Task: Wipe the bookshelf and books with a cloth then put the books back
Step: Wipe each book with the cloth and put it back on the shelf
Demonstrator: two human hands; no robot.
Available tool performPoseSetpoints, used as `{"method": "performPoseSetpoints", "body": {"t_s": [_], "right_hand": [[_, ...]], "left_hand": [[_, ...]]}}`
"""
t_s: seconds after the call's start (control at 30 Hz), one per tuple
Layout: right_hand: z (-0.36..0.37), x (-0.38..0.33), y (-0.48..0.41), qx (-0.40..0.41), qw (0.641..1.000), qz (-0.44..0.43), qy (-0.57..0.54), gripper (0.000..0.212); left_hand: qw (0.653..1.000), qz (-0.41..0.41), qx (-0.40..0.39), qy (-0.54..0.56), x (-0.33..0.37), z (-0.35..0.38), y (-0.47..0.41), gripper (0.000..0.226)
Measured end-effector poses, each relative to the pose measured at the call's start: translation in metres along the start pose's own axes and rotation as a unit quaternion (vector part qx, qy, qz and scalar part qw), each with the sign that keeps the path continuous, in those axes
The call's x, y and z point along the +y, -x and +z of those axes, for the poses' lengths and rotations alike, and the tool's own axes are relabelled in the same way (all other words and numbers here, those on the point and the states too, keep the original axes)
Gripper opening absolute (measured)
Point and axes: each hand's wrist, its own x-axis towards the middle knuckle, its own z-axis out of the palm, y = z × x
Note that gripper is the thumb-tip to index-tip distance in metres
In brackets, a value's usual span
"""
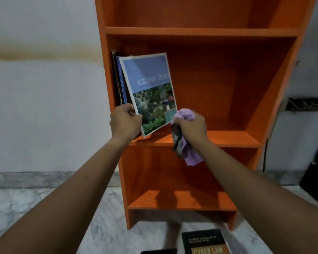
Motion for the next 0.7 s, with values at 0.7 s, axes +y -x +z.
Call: {"method": "performPoseSetpoints", "body": {"t_s": [0.7], "right_hand": [[-0.012,0.035,0.091,0.002,0.998,-0.060,-0.022,0.020]], "left_hand": [[0.990,-0.066,0.086,-0.086,-0.029,0.030,0.106,0.014]]}}
